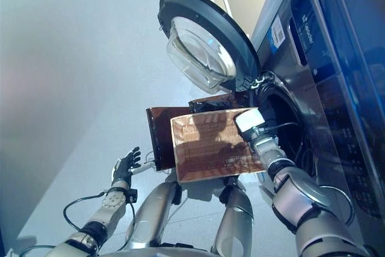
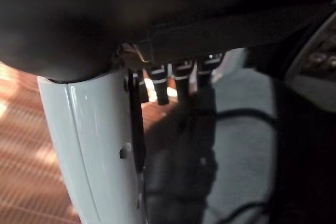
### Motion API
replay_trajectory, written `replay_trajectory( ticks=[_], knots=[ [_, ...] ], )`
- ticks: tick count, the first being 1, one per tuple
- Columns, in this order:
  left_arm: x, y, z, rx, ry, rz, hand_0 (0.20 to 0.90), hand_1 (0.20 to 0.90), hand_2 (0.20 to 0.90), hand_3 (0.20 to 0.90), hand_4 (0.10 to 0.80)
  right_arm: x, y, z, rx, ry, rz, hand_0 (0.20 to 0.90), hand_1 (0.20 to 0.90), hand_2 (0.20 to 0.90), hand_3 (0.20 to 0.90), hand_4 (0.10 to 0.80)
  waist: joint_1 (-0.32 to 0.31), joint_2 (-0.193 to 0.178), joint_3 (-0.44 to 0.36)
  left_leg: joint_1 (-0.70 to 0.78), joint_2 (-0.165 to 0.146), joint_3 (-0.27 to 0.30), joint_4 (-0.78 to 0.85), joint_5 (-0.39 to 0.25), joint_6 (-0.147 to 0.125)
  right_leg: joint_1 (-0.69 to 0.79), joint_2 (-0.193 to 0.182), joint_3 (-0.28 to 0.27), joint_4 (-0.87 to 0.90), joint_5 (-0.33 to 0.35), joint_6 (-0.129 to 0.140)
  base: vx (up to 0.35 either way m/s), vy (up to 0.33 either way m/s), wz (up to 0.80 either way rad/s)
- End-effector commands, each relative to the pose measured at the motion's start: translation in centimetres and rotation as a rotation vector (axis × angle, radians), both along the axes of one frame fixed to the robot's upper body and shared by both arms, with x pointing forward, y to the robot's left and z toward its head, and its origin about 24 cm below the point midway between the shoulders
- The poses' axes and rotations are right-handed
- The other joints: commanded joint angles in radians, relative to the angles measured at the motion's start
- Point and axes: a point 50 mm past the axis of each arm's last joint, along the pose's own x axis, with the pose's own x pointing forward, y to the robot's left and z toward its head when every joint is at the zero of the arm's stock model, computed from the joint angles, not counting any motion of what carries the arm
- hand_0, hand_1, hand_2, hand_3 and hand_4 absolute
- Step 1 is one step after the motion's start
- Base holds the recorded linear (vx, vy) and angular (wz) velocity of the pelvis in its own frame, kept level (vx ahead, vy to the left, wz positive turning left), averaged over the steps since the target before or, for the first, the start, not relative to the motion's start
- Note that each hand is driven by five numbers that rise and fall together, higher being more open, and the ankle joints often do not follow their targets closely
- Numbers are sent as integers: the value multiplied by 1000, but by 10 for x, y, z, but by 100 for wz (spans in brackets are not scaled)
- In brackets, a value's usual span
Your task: Pick up the clothes and place them into the washing machine
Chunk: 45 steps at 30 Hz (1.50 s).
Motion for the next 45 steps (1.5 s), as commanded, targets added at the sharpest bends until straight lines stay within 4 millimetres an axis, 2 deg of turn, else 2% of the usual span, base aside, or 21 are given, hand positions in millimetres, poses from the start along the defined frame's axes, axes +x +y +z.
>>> replay_trajectory(
  ticks=[1,7,11,12,13,16,17,18,19,20,23,25,26,27,34,39,40,41,45],
  knots=[
    [-2,15,8,-4,-72,87,900,900,900,900,800,16,-29,49,-139,-161,-43,900,900,900,900,800,-9,17,-39,-120,19,-38,73,-33,-96,-29,12,30,66,-89,55,72,-71,9],
    [-2,16,8,-21,-80,115,900,900,900,900,800,21,-43,73,-200,-231,-96,900,900,900,900,800,-10,33,-30,-202,19,-48,88,-20,-100,-122,7,27,119,-102,52,-28,-44,7],
    [-1,15,10,-37,-93,125,900,900,900,900,800,21,-54,85,-243,-260,-129,900,900,900,900,800,-10,42,-26,-295,19,-52,164,-36,-100,-207,-2,38,190,-123,43,-50,-21,14],
    [-1,17,11,-42,-102,138,900,900,900,900,800,28,-58,113,-266,-325,-141,900,900,900,900,800,-12,41,-29,-332,15,-58,201,-46,-101,-242,-1,47,228,-138,35,-15,-10,14],
    [-1,17,12,-55,-109,139,900,900,900,900,800,32,-58,125,-287,-338,-145,900,900,900,900,800,-9,43,-37,-353,15,-59,215,-52,-101,-266,-6,50,250,-147,32,-11,-9,14],
    [1,16,17,-70,-145,147,900,900,900,900,800,30,-59,122,-319,-333,-133,900,900,900,900,800,-7,47,-50,-387,17,-58,234,-57,-100,-303,-13,57,287,-159,27,3,-2,4],
    [3,16,20,-70,-165,140,900,900,900,900,800,30,-58,121,-331,-330,-129,647,647,647,647,620,-5,49,-51,-393,16,-60,234,-58,-99,-310,-14,59,291,-160,26,15,-4,4],
    [3,15,22,-73,-174,139,900,900,900,900,800,31,-56,119,-335,-329,-122,529,529,529,529,535,-4,50,-51,-396,16,-59,235,-57,-99,-313,-13,60,292,-162,25,9,0,6],
    [3,15,22,-72,-174,139,900,900,900,900,800,30,-56,119,-335,-328,-122,332,332,332,332,394,-3,50,-52,-397,17,-59,235,-57,-99,-313,-13,60,292,-162,25,10,-12,3],
    [3,14,22,-71,-179,136,900,900,900,900,800,29,-56,115,-351,-324,-118,200,200,200,200,300,-3,53,-52,-392,15,-60,223,-54,-98,-319,-13,62,290,-162,24,0,0,0],
    [4,13,22,-54,-171,118,900,900,900,900,800,30,-54,114,-371,-310,-111,200,200,200,200,300,6,66,-51,-378,8,-63,205,-47,-98,-311,-19,59,284,-162,26,0,0,0],
    [3,15,23,-48,-179,124,900,900,900,900,800,26,-60,112,-387,-308,-112,200,200,200,200,300,4,69,-49,-365,5,-59,184,-41,-97,-307,-17,64,274,-159,26,1,22,2],
    [3,8,20,-53,-169,104,900,900,900,900,800,15,-72,97,-354,-282,-152,200,200,200,200,300,2,79,-47,-352,1,-58,167,-35,-96,-301,-19,66,265,-155,25,1,44,6],
    [2,6,19,-51,-162,92,900,900,900,900,800,12,-78,97,-366,-277,-179,200,200,200,200,300,11,86,-51,-344,-3,-57,157,-31,-96,-296,-20,65,258,-154,25,1,45,5],
    [0,-5,14,-45,-132,37,900,900,900,900,800,3,-89,86,-381,-227,-224,200,200,200,200,300,25,125,-57,-267,-14,-38,96,-13,-93,-242,-29,81,208,-133,32,11,47,-4],
    [0,-17,11,-38,-114,-15,900,900,900,900,800,-4,-95,80,-352,-222,-263,200,200,200,200,300,32,159,-65,-184,-24,-14,35,3,-90,-171,-39,98,130,-90,47,22,80,-11],
    [0,-16,12,-35,-119,-5,900,900,900,900,800,-17,-109,71,-345,-206,-292,200,200,200,200,300,20,161,-62,-169,-25,-8,25,5,-88,-160,-37,105,116,-82,50,16,94,-11],
    [1,-17,11,-41,-121,-7,900,900,900,900,800,-24,-112,62,-323,-198,-303,200,200,200,200,300,16,164,-62,-156,-26,-1,17,6,-87,-149,-38,109,102,-74,52,14,86,-9],
    [4,-23,15,-33,-136,-36,900,900,900,900,800,-21,-108,61,-274,-205,-317,200,200,200,200,300,24,185,-70,-116,-33,18,-13,11,-84,-101,-45,119,37,-40,64,9,57,-19]
  ],
)
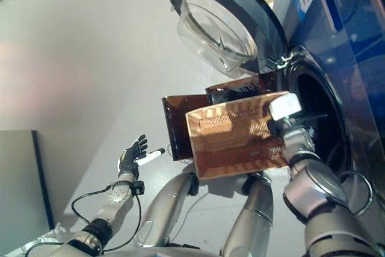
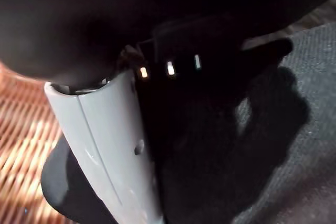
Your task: Pick up the clothes and place them into the washing machine
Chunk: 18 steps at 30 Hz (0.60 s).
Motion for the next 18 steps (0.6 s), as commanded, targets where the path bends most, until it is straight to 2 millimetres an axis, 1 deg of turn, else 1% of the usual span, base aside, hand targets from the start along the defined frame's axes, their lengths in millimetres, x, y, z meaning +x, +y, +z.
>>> replay_trajectory(
  ticks=[1,2,3,4,5,6,7,8,9,10,11,12,13,14,15,16,18],
  knots=[
    [1,1,5,25,-51,1,900,900,900,900,800,5,-36,50,-134,-103,-83,200,200,200,200,300,-9,48,-18,-30,19,-28,-21,-11,-109,81,7,-9,-91,-7,51,10,59,-28],
    [1,3,6,22,-57,14,900,900,900,900,800,12,-28,53,-90,-134,-60,200,200,200,200,300,-14,47,-20,-17,18,-19,-31,-10,-109,93,10,1,-112,5,55,8,42,-25],
    [2,4,7,22,-60,18,900,900,900,900,800,14,-24,54,-57,-154,-55,200,200,200,200,300,-17,47,-18,-12,17,-15,-30,-9,-109,97,12,4,-119,11,55,10,61,-24],
    [1,4,6,25,-56,18,900,900,900,900,800,16,-24,57,8,-198,-84,200,200,200,200,300,-17,49,-18,-9,16,-12,-31,-9,-108,104,14,8,-129,18,57,-86,41,-12],
    [2,4,6,25,-58,18,900,900,900,900,800,16,-24,57,8,-200,-84,200,200,200,200,300,-17,52,-14,-22,18,-5,-30,15,-101,96,14,0,-138,45,46,-89,41,-10],
    [1,4,5,28,-52,25,900,900,900,900,800,19,-21,60,107,-280,-114,200,200,200,200,300,-19,54,-14,-19,18,-3,-30,15,-100,101,13,4,-148,53,47,-84,44,-7],
    [-1,4,6,30,-56,26,900,900,900,900,800,20,-18,57,162,-309,-121,200,200,200,200,300,-19,58,-14,-15,15,3,-31,13,-98,110,13,8,-159,59,48,5,30,-8],
    [-1,4,6,30,-55,26,900,900,900,900,800,20,-18,57,162,-309,-121,200,200,200,200,300,-19,58,-14,-14,15,3,-31,13,-98,110,13,7,-159,59,48,8,34,-7],
    [-1,4,6,30,-57,27,900,900,900,900,800,19,-17,55,287,-374,-172,200,200,200,200,300,-19,61,-13,-10,13,5,-32,13,-98,115,11,7,-165,63,49,13,30,-8],
    [-3,4,5,28,-54,29,900,900,900,900,800,19,-15,51,484,-469,-247,200,200,200,200,300,-18,68,-13,-2,10,6,-34,11,-95,127,10,7,-175,68,50,21,45,-10],
    [-4,5,5,25,-53,35,900,900,900,900,800,20,-13,52,621,-565,-292,200,200,200,200,300,-20,70,-13,2,9,8,-35,10,-93,133,10,9,-179,71,52,20,33,-9],
    [-5,5,5,25,-53,35,900,900,900,900,800,20,-13,52,622,-565,-292,200,200,200,200,300,-19,70,-13,2,9,8,-35,10,-93,133,10,10,-179,71,52,25,41,-7],
    [-8,8,3,26,-47,52,900,900,900,900,800,24,-4,49,913,-708,-376,200,200,200,200,300,-24,74,-12,7,6,13,-35,5,-91,139,9,13,-185,71,52,23,35,-5],
    [-8,10,3,32,-43,59,900,900,900,900,800,24,-6,52,1003,-788,-419,200,200,200,200,300,-25,75,-11,7,4,14,-34,4,-90,139,9,14,-186,70,52,29,46,-8],
    [-9,11,3,38,-41,60,900,900,900,900,800,25,-4,52,1174,-883,-476,200,200,200,200,300,-26,79,-11,7,3,16,-34,2,-90,143,7,13,-189,70,52,13,21,-9],
    [-9,11,3,38,-41,60,900,900,900,900,800,25,-4,52,1174,-884,-477,200,200,200,200,300,-26,78,-11,8,3,16,-34,2,-90,143,7,13,-189,70,52,15,18,-9],
    [-11,14,3,47,-43,63,900,900,900,900,800,23,-7,51,1366,-1022,-563,200,200,200,200,300,-24,84,-11,13,3,16,-39,0,-89,148,5,10,-192,68,53,22,18,-4]
  ],
)
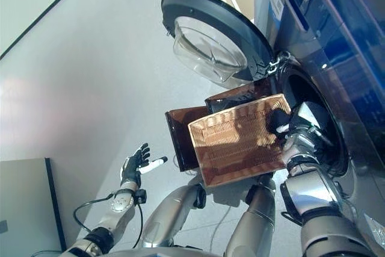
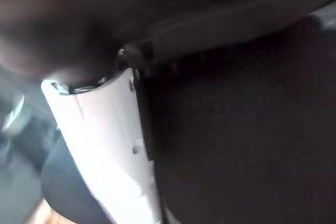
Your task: Pick up the clothes and place them into the washing machine
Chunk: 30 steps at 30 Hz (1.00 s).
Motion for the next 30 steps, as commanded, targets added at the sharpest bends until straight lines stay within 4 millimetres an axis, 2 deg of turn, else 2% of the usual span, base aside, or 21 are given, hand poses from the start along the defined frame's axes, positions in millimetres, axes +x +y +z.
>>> replay_trajectory(
  ticks=[1,3,4,6,7,10,12,14,15,18,20,23,24,26,27,28,29,30],
  knots=[
    [7,22,17,55,-103,73,900,900,900,900,800,20,7,36,385,-461,-129,200,200,200,200,300,-14,42,9,-73,9,-39,54,-26,-102,67,-11,-6,-41,-20,29,0,0,0],
    [6,24,15,68,-93,72,900,900,900,900,800,20,10,34,580,-605,-210,200,200,200,200,300,-18,45,13,-71,9,-38,54,-29,-102,65,-10,-2,-38,-26,29,15,14,0],
    [6,24,15,68,-92,72,900,900,900,900,800,20,10,33,581,-606,-210,200,200,200,200,300,-17,45,13,-70,9,-38,54,-29,-102,65,-10,-2,-38,-26,29,0,0,0],
    [6,25,15,74,-89,72,900,900,900,900,800,23,24,28,811,-762,-262,200,200,200,200,300,-27,48,17,-67,9,-35,53,-32,-103,65,-9,1,-35,-31,30,12,11,-2],
    [5,25,14,74,-88,72,900,900,900,900,800,23,24,28,812,-762,-263,200,200,200,200,300,-27,47,17,-66,9,-35,53,-32,-103,65,-9,1,-35,-32,30,24,23,-6],
    [3,23,11,58,-69,73,900,900,900,900,800,24,36,24,1052,-945,-346,200,200,200,200,300,-36,53,15,-65,8,-30,50,-38,-102,64,-8,8,-40,-35,32,25,27,-4],
    [2,21,10,45,-69,72,900,900,900,900,800,25,42,22,1149,-1014,-374,200,200,200,200,300,-38,59,13,-66,6,-27,47,-39,-102,64,-8,11,-42,-36,34,16,36,-10],
    [1,20,10,36,-69,70,900,900,900,900,800,24,41,22,1178,-1047,-394,200,200,200,200,300,-39,61,10,-65,4,-26,44,-39,-102,64,-8,13,-46,-36,35,12,25,-7],
    [0,18,9,17,-66,70,900,900,900,900,800,25,45,22,1261,-1126,-432,200,200,200,200,300,-41,70,9,-64,2,-24,41,-39,-102,64,-8,15,-47,-36,36,8,16,-4],
    [-2,16,7,5,-59,65,900,900,900,900,800,25,49,21,1311,-1171,-446,200,200,200,200,300,-40,78,5,-63,1,-22,39,-39,-102,63,-8,19,-48,-37,36,5,11,-2],
    [-5,11,4,-21,-44,56,900,900,900,900,800,25,53,22,1415,-1271,-470,200,200,200,200,300,-38,94,-1,-56,-3,-21,35,-40,-101,65,-9,25,-51,-41,38,11,13,-2],
    [-7,10,2,-27,-36,52,900,900,900,900,800,24,55,21,1450,-1312,-474,200,200,200,200,300,-38,99,-4,-53,-4,-19,34,-41,-100,65,-10,28,-51,-42,39,14,24,-11],
    [-8,6,1,-44,-34,41,900,900,900,900,800,24,56,24,1515,-1404,-490,200,200,200,200,300,-40,114,-8,-51,-9,-19,34,-43,-100,67,-14,33,-50,-45,41,23,44,-6],
    [-12,4,-1,-56,-24,29,900,900,900,900,800,21,52,26,1527,-1475,-516,200,200,200,200,300,-38,133,-16,-45,-14,-18,32,-43,-101,73,-20,38,-50,-49,43,28,58,-12],
    [-15,1,-3,-70,-13,19,900,900,900,900,800,20,45,31,1521,-1530,-534,200,200,200,200,300,-38,155,-23,-39,-22,-17,31,-44,-100,76,-25,43,-48,-51,44,19,46,-10],
    [-15,1,-3,-71,-13,17,900,900,900,900,800,19,44,31,1519,-1531,-535,200,200,200,200,300,-38,156,-24,-39,-22,-18,31,-44,-100,76,-26,43,-48,-51,44,27,73,-1],
    [-19,0,-7,-73,3,7,900,900,900,900,800,19,33,42,1492,-1576,-540,200,200,200,200,300,-36,177,-34,-33,-30,-15,30,-48,-100,77,-34,47,-45,-54,47,16,38,0],
    [-19,-1,-7,-74,2,4,900,900,900,900,800,18,32,42,1489,-1577,-540,200,200,200,200,300,-34,178,-35,-33,-30,-15,30,-48,-99,77,-34,47,-45,-55,47,27,61,-7]
  ],
)
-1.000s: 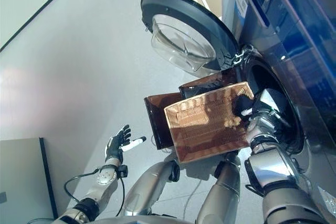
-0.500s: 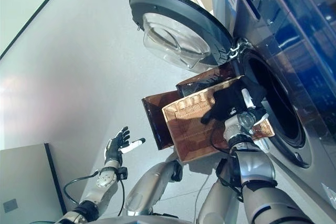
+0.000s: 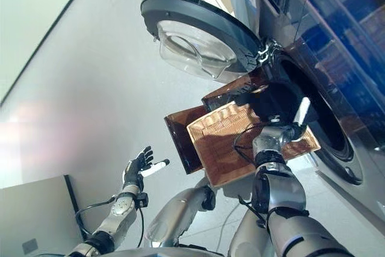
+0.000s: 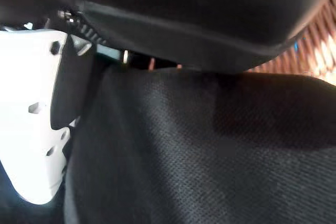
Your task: Pick up the clothes and place them into the washing machine
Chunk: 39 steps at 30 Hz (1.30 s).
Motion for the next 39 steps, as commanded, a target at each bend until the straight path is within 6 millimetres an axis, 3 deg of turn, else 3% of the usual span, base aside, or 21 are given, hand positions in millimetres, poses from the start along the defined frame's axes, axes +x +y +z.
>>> replay_trajectory(
  ticks=[1,4,5,6,7,8,10,11,12,15,18,20,25,27,29,30,31,32,34,37,39],
  knots=[
    [-13,9,-4,-16,-7,43,900,900,900,900,800,9,-20,50,-114,-151,-72,200,200,200,200,300,12,76,-67,-110,-16,-66,119,-68,-113,41,-42,4,18,-85,26,25,49,-7],
    [-17,13,-2,-20,-20,34,900,900,900,900,800,10,-49,102,-219,-236,-136,200,200,200,200,300,32,113,-86,-107,-29,-63,119,-71,-112,35,-56,14,24,-87,34,14,62,-2],
    [-17,22,1,-6,-42,38,900,900,900,900,800,5,-69,159,-351,-328,-196,200,200,200,200,300,49,127,-100,-108,-36,-62,119,-71,-110,23,-64,22,30,-87,39,-29,61,3],
    [-15,26,5,4,-66,26,900,900,900,900,800,-2,-77,197,-440,-395,-228,200,200,200,200,300,64,137,-104,-113,-40,-61,119,-68,-109,6,-68,30,38,-88,41,-31,39,0],
    [-14,24,6,0,-69,24,900,900,900,900,800,-2,-78,200,-444,-395,-231,200,200,200,200,300,67,140,-104,-115,-40,-60,119,-68,-109,1,-69,32,41,-89,41,-45,69,-6],
    [-21,36,6,28,-65,27,900,900,900,900,800,-21,-83,273,-596,-556,-291,200,200,200,200,300,90,150,-120,-120,-48,-55,113,-62,-107,-32,-77,45,71,-93,44,-24,69,-5],
    [-23,44,7,53,-63,25,900,900,900,900,800,-36,-80,314,-722,-619,-314,200,200,200,200,300,106,150,-134,-127,-55,-47,104,-57,-106,-70,-85,62,107,-103,47,-10,65,-4],
    [-22,42,7,47,-66,25,900,900,900,900,800,-36,-79,318,-726,-621,-314,200,200,200,200,300,110,151,-135,-132,-57,-43,102,-56,-106,-82,-87,69,115,-106,47,21,55,-10],
    [-24,45,7,51,-61,27,900,900,900,900,800,-32,-73,319,-777,-597,-277,900,900,900,900,800,112,151,-138,-133,-60,-35,98,-55,-105,-97,-92,77,135,-111,48,26,34,-11],
    [-25,45,5,54,-52,37,900,900,900,900,800,-19,-72,302,-803,-480,-221,900,900,900,900,800,109,151,-139,-133,-66,-29,96,-56,-101,-106,-94,86,151,-115,50,14,15,-3],
    [-25,42,3,40,-43,52,900,900,900,900,800,-3,-73,265,-754,-376,-142,900,900,900,900,800,101,151,-137,-126,-67,-27,93,-57,-98,-98,-96,81,146,-116,49,32,17,0],
    [-25,38,0,26,-29,62,900,900,900,900,800,6,-80,227,-683,-266,-102,900,900,900,900,800,102,151,-138,-125,-70,-28,94,-60,-96,-86,-100,75,139,-115,49,6,7,-2],
    [-26,33,-4,19,-5,56,900,900,900,900,800,12,-82,189,-643,-107,-46,900,900,900,900,800,99,151,-132,-119,-67,-38,97,-59,-96,-61,-95,62,129,-114,45,-12,0,3],
    [-27,33,-6,20,2,53,900,900,900,900,800,13,-82,187,-663,-64,-28,900,900,900,900,800,96,151,-128,-118,-66,-39,99,-59,-97,-55,-94,58,125,-112,44,-28,-1,6],
    [-28,36,-6,44,7,52,900,900,900,900,800,14,-86,179,-856,259,34,900,900,900,900,800,89,142,-115,-121,-58,-39,105,-57,-98,-50,-86,53,119,-100,39,-50,-5,10],
    [-28,35,-6,41,6,54,900,900,900,900,800,15,-85,181,-861,260,35,900,900,900,900,800,86,145,-112,-121,-57,-39,105,-57,-98,-50,-86,53,118,-99,39,-42,-11,9],
    [-28,40,-5,59,5,60,900,900,900,900,800,14,-88,181,-968,434,46,900,900,900,900,800,84,136,-106,-124,-54,-36,107,-56,-99,-50,-84,52,116,-95,37,-94,-45,6],
    [-24,51,0,99,-15,69,900,900,900,900,800,18,-84,198,-1371,903,31,900,900,900,900,800,85,120,-96,-137,-45,-30,115,-47,-102,-52,-75,48,110,-82,28,-95,-45,6],
    [-22,50,4,100,-37,76,900,900,900,900,800,23,-76,201,-1436,940,47,900,900,900,900,800,80,120,-87,-141,-43,-30,120,-47,-102,-52,-71,46,111,-79,25,-65,-39,11],
    [-25,52,5,90,-41,91,900,900,900,900,800,30,-64,194,-1660,1163,94,900,900,900,900,800,82,106,-85,-155,-38,-31,130,-42,-103,-56,-59,44,107,-72,19,-39,-26,2],
    [-24,50,8,85,-60,81,900,900,900,900,800,33,-61,191,-1629,1102,133,900,900,900,900,800,83,99,-83,-161,-36,-32,134,-43,-102,-60,-56,44,108,-73,18,-18,-12,-5]
  ],
)
